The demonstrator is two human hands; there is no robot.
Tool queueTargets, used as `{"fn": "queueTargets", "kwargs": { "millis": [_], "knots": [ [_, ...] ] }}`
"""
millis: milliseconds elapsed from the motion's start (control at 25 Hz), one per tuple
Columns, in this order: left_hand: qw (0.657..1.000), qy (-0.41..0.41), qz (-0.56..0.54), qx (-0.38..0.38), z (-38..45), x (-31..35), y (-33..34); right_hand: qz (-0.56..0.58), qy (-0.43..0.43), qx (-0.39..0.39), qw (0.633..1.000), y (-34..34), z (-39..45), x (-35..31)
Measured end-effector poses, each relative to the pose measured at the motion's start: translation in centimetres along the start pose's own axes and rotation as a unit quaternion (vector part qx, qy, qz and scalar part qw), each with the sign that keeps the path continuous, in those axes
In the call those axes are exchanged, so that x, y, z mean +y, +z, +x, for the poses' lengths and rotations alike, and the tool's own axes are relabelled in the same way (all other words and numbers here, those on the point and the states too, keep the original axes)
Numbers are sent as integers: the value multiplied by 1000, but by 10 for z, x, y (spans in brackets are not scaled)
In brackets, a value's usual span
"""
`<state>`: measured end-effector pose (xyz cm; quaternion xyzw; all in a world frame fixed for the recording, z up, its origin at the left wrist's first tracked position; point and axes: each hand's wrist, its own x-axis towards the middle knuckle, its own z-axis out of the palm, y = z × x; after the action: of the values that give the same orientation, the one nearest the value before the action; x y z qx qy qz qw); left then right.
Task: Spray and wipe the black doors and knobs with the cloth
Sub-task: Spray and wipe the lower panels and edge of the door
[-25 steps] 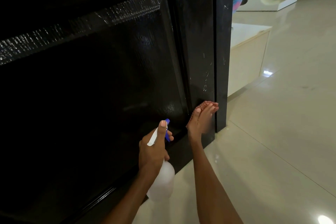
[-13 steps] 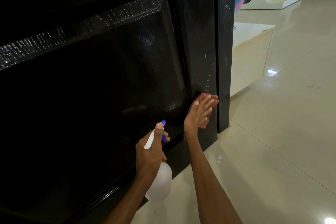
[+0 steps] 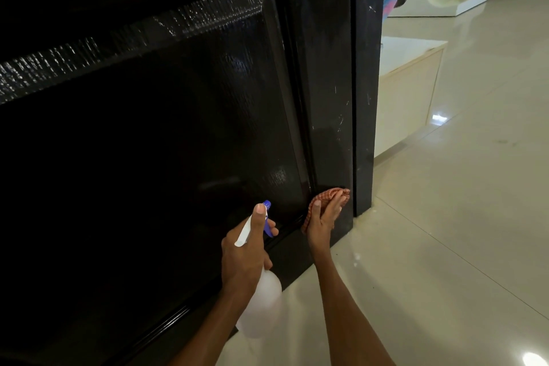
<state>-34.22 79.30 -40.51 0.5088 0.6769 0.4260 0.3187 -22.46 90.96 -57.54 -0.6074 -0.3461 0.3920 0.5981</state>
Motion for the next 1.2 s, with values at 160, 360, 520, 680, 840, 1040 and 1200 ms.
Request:
{"fn": "queueTargets", "kwargs": {
  "millis": [160, 360, 520, 680, 840, 1040, 1200],
  "knots": [
    [1000, -2, 0, -3, -4, 2, 1, -26, -19, -3, 999, -1, -2, -8],
    [1000, -7, -12, -10, 3, 9, 3, -55, -116, 32, 991, 3, 8, -58],
    [1000, 10, -12, -2, 5, 13, 9, -51, -220, 66, 972, 3, 27, -111],
    [1000, 3, -7, -5, 2, 14, 12, -53, -203, 47, 977, -7, 30, -76],
    [1000, -5, -15, -8, 1, 13, 13, -31, -67, -25, 997, -16, 14, -9],
    [1000, -3, -12, -10, -1, 15, 14, -23, -21, -34, 999, -6, 1, -22],
    [999, 20, -35, -4, 8, 39, 6, -59, -89, 23, 994, 8, 10, -92]
  ]
}}
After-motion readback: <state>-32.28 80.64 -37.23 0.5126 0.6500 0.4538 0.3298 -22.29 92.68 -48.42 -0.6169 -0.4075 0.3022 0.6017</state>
